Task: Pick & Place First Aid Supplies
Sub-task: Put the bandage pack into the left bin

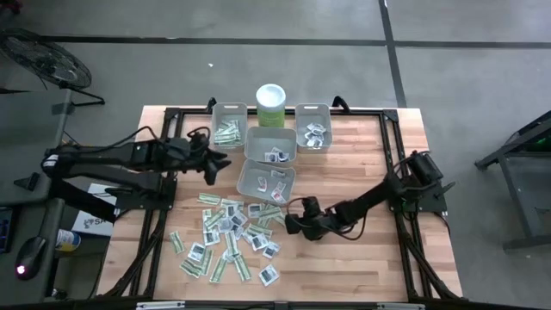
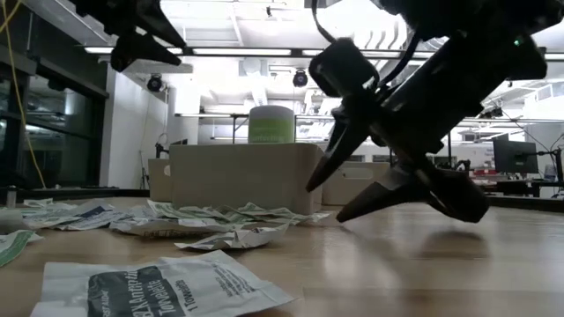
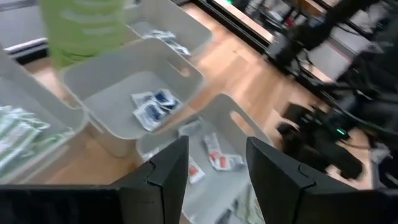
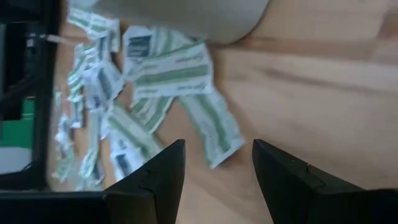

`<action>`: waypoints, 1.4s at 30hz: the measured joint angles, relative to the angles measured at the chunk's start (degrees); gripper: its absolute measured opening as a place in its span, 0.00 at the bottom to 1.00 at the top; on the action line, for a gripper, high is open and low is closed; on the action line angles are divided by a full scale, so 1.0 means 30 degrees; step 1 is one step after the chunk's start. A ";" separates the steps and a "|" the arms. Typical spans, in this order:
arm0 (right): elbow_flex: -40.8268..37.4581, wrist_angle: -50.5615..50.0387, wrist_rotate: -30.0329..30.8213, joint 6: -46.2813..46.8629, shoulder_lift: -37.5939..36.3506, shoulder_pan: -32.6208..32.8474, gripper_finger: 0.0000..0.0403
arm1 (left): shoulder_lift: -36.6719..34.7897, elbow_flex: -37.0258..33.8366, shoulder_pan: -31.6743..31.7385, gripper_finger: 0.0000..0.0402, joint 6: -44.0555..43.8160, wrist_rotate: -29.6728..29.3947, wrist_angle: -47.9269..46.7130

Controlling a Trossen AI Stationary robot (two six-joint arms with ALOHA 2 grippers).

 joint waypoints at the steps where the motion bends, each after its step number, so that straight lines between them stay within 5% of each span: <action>1: 0.0028 -0.0271 -0.0007 0.0000 0.0000 -0.0090 0.45 | 0.0000 0.0000 -0.0326 0.40 -0.0007 -0.0008 -0.0006; 12: 0.0109 -0.0679 -0.0605 -0.0379 0.0044 -0.0414 0.45 | 0.0007 0.0000 -0.2992 0.40 -0.0007 -0.1071 -0.0070; 28: 0.1653 -0.1593 -0.1144 -0.0558 0.1202 -0.0792 0.44 | 0.0007 0.0000 -0.3889 0.40 0.0058 -0.0766 -0.0197; 42: 0.1733 -0.2841 -0.1441 -0.0355 0.1231 -0.0749 0.17 | 0.0015 0.0000 -0.3874 0.40 0.0058 -0.0772 -0.1122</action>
